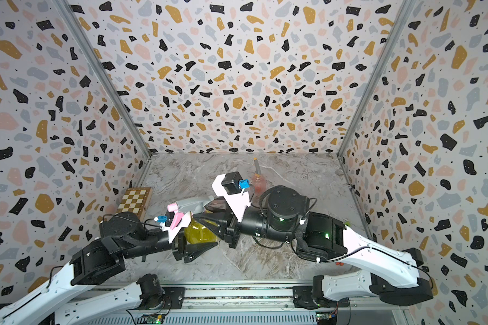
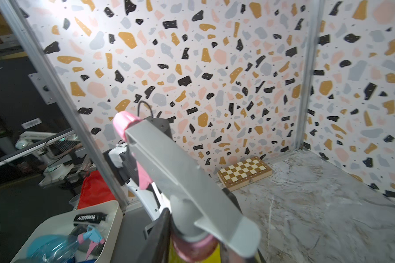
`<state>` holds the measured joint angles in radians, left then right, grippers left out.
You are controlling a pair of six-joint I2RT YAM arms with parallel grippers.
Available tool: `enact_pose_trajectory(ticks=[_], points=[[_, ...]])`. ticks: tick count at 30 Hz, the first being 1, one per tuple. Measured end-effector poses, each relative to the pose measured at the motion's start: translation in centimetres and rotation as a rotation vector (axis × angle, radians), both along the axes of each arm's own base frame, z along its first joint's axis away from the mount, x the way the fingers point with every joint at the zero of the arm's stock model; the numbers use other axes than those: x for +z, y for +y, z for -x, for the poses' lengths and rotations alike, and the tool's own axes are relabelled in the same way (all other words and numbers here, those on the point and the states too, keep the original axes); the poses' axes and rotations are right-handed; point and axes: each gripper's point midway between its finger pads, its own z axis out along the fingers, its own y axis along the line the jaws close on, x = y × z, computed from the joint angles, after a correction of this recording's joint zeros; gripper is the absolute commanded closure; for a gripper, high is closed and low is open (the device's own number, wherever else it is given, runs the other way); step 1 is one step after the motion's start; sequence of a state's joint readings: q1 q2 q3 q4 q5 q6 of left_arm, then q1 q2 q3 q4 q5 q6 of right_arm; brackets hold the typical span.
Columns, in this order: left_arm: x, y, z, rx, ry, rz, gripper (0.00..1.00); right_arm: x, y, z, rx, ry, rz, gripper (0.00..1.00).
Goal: Attach spray nozzles to spray bottles
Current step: Screw the spray nozzle on the spray bottle.
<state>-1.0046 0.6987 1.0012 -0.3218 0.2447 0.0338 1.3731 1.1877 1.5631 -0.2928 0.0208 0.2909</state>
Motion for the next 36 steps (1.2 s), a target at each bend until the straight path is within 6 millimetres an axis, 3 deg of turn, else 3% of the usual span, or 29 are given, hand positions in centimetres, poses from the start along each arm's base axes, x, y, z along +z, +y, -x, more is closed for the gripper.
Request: enact_pose_trajectory(ticks=[10, 16, 23, 28, 32, 36], points=[[-2.5, 0.9, -5.4, 0.287, 0.026, -0.089, 1.00, -2.7, 0.4, -5.9, -0.360, 0.146, 0.013, 0.84], [-3.5, 1.0, -6.1, 0.328, 0.041, -0.111, 1.00, -3.4, 0.1, -6.9, -0.451, 0.177, 0.013, 0.73], [-3.1, 0.8, -5.2, 0.280, 0.033, -0.088, 1.00, -2.9, -1.1, -5.0, -0.366, 0.123, 0.004, 0.49], [-1.0, 0.6, -4.4, 0.233, 0.004, -0.006, 1.00, -3.7, -2.8, -0.5, -0.147, 0.049, 0.028, 0.31], [0.0, 0.3, -2.5, 0.131, -0.011, 0.032, 1.00, -2.7, -4.0, 2.1, 0.013, -0.011, 0.011, 0.29], [0.8, -0.2, 0.7, -0.046, -0.015, 0.060, 1.00, -1.7, -4.8, 2.6, 0.120, -0.059, -0.010, 0.29]])
